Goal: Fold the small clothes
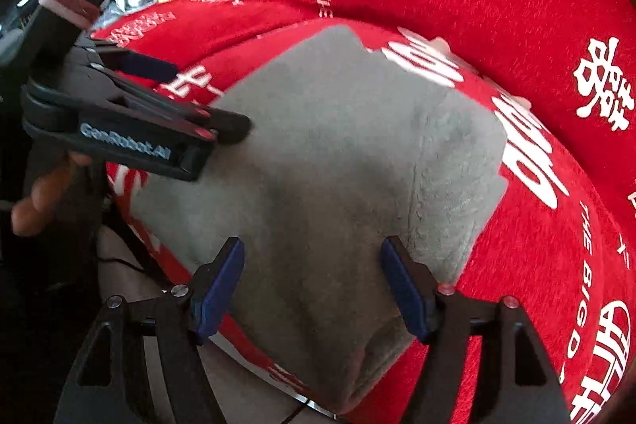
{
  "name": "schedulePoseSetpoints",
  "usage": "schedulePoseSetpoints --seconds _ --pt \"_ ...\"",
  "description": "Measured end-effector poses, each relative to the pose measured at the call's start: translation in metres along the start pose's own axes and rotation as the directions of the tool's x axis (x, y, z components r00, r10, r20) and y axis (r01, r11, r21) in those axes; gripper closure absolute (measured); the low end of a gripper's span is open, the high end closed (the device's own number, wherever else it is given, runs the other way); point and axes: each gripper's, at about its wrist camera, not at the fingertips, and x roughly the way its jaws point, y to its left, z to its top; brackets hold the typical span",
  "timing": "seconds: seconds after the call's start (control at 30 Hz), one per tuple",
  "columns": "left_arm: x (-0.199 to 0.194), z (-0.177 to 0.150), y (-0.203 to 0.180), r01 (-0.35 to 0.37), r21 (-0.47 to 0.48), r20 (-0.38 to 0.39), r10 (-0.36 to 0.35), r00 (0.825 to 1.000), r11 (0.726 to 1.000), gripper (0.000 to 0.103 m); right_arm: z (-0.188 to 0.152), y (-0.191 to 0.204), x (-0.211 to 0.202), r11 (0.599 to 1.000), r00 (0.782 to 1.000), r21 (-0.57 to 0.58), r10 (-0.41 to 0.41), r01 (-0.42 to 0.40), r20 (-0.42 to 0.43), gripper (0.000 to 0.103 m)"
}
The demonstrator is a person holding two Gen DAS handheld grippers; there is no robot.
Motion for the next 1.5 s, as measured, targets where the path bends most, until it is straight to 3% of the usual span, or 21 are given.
schedulePoseSetpoints --seconds 0.23,0.37,0.47,0.6,0.7,0.83,1.0,1.13,1.23,1.3,1.5 --pt "-0.009 0.003 -0.001 0.002 0.01 0.018 -0.002 1.0 1.0 0.002 0.001 -0.006 -0.006 1.0 1.0 0.019 0.022 -0.022 0.008 0.028" --pt "-0.013 0.012 -0.001 -0.015 0.024 0.052 0.014 0.999 1.0 0.002 0.013 -0.019 -0.027 0.998 0.996 0.043 0.03 -0.034 0.082 0.028" --pt "-0.003 0.018 0.0 -0.014 0.011 0.034 0.014 0.999 1.0 0.002 0.027 -0.037 -0.03 0.995 0.994 0.09 0.034 -0.044 0.108 0.028" --pt "0.012 0.019 -0.002 -0.015 0.014 0.01 0.015 1.0 1.0 0.0 0.038 -0.045 -0.012 0.989 0.994 0.127 0.063 -0.075 0.093 0.028" --pt "0.011 0.022 0.002 0.006 0.001 0.0 -0.006 1.0 1.0 0.0 0.034 -0.045 0.019 0.989 0.998 0.135 0.062 -0.061 0.001 0.028" --pt "0.006 0.031 0.01 -0.013 -0.013 0.028 0.013 1.0 1.0 0.0 0.038 -0.049 0.008 0.987 0.997 0.145 0.064 -0.068 0.032 0.027" --pt "0.02 0.064 0.015 0.013 -0.062 0.021 -0.011 1.0 0.998 0.0 0.064 -0.065 0.001 0.986 0.995 0.156 0.046 -0.058 0.083 0.027" --pt "0.054 0.085 0.011 -0.017 -0.041 -0.057 0.015 0.998 0.999 0.0 0.087 -0.074 0.03 0.988 0.998 0.141 0.052 -0.056 0.035 0.027" --pt "0.067 0.089 0.017 0.029 -0.082 -0.09 -0.036 0.995 0.996 0.0 0.083 -0.093 0.061 0.981 0.998 0.195 0.031 -0.021 -0.049 0.028" --pt "0.068 0.091 0.021 0.049 -0.1 -0.1 -0.059 0.993 0.994 0.0 0.078 -0.108 0.066 0.961 0.997 0.268 0.07 -0.063 -0.018 0.028" --pt "0.051 0.107 0.029 0.036 -0.112 -0.018 -0.038 0.999 0.993 0.0 0.088 -0.111 0.053 0.96 0.998 0.275 0.064 -0.055 -0.023 0.027"
